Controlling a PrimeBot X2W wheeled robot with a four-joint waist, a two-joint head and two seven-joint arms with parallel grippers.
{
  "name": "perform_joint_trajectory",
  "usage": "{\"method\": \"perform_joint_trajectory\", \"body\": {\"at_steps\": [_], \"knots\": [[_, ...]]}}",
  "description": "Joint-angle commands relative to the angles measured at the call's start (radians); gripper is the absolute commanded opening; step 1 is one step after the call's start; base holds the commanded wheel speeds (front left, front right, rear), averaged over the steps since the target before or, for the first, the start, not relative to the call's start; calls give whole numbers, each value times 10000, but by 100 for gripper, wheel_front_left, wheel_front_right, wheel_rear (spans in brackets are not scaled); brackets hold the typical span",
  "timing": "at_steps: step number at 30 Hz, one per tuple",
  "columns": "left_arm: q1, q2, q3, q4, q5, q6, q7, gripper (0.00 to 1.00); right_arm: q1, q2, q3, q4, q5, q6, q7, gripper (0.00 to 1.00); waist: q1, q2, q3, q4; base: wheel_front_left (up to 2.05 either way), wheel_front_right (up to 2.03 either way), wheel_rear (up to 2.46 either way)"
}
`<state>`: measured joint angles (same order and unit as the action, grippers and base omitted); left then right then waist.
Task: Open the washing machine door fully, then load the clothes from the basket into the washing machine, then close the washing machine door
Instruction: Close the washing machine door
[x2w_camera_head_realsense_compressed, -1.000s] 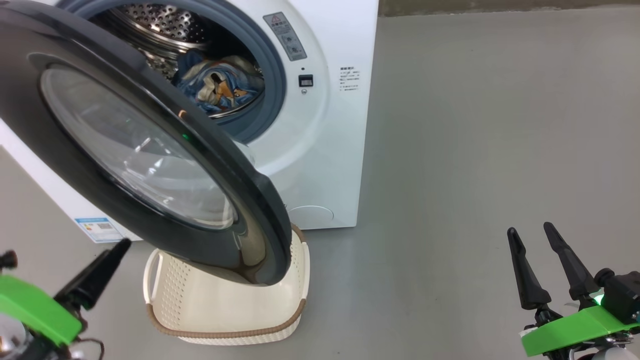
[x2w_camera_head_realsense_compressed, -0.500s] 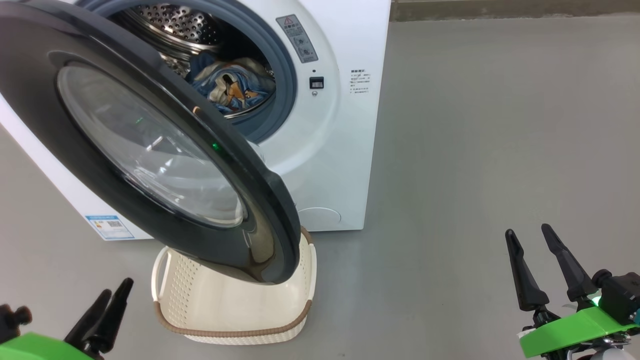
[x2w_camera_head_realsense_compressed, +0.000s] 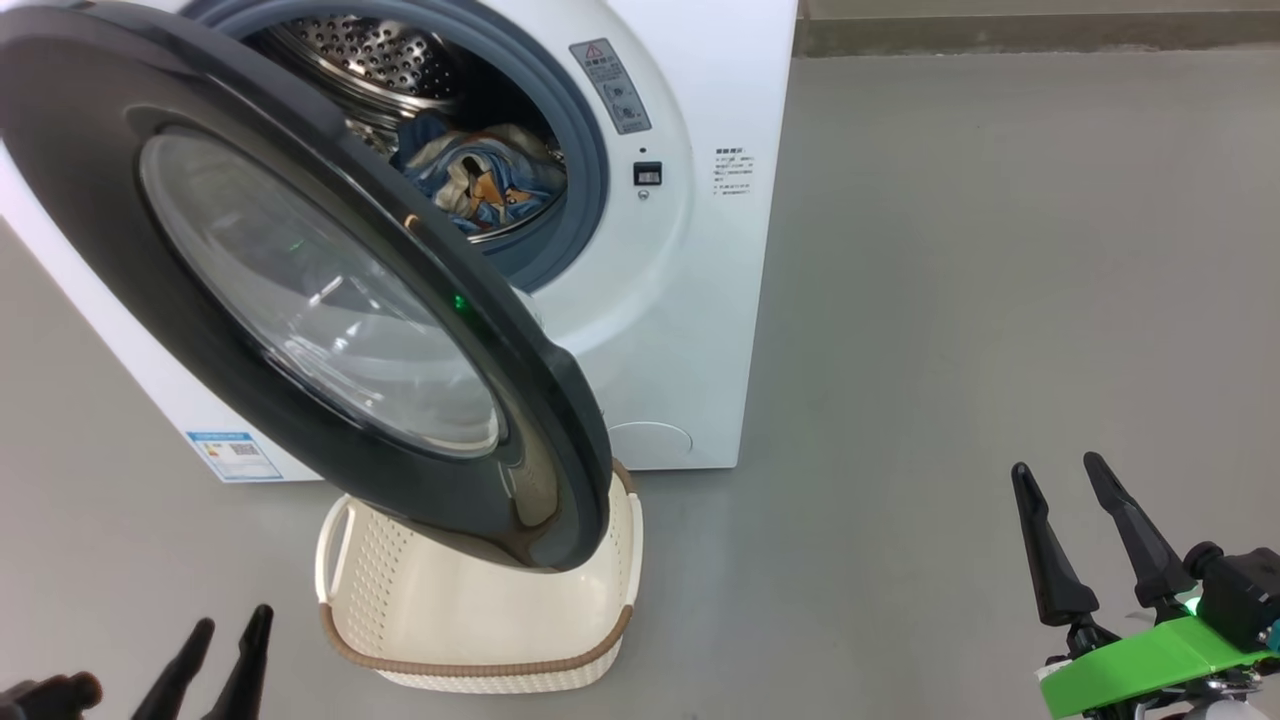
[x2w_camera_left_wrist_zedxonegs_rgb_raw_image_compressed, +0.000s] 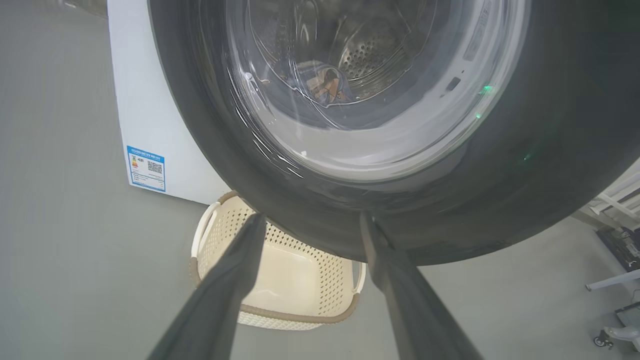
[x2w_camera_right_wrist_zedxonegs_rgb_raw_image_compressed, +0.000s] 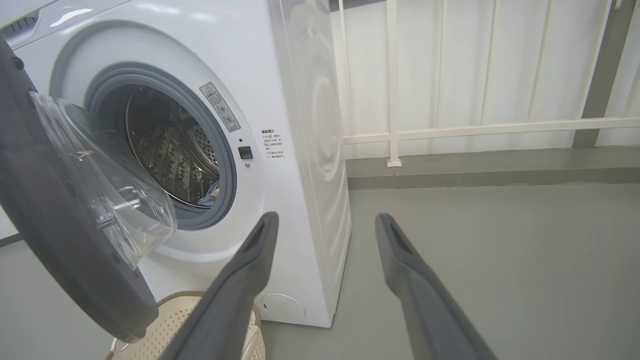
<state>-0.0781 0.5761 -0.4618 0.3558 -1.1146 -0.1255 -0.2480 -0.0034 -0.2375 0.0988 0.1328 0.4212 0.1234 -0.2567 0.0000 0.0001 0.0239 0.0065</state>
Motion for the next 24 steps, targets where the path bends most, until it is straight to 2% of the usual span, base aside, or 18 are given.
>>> {"method": "perform_joint_trajectory", "body": {"at_steps": [1, 8, 14, 24], "knots": [[-388, 222, 655, -89, 430, -52, -128, 100, 25, -172, 164, -198, -62, 73, -51, 100, 0, -1, -16, 43, 0, 0, 0], [34, -891, 2517, -424, 3145, -52, -135, 100, 55, -179, 127, -172, -69, 73, -51, 100, 0, -1, -62, 131, 0, 0, 0], [535, -1761, 3706, -929, 5280, -52, -136, 100, 64, -173, 145, -165, -76, 73, -51, 100, 0, -1, -111, 104, 0, 0, 0], [1051, -2626, 4508, -1438, 6859, -52, -136, 100, 60, -195, 147, -136, -80, 73, -51, 100, 0, -1, -121, 47, 0, 0, 0]]}}
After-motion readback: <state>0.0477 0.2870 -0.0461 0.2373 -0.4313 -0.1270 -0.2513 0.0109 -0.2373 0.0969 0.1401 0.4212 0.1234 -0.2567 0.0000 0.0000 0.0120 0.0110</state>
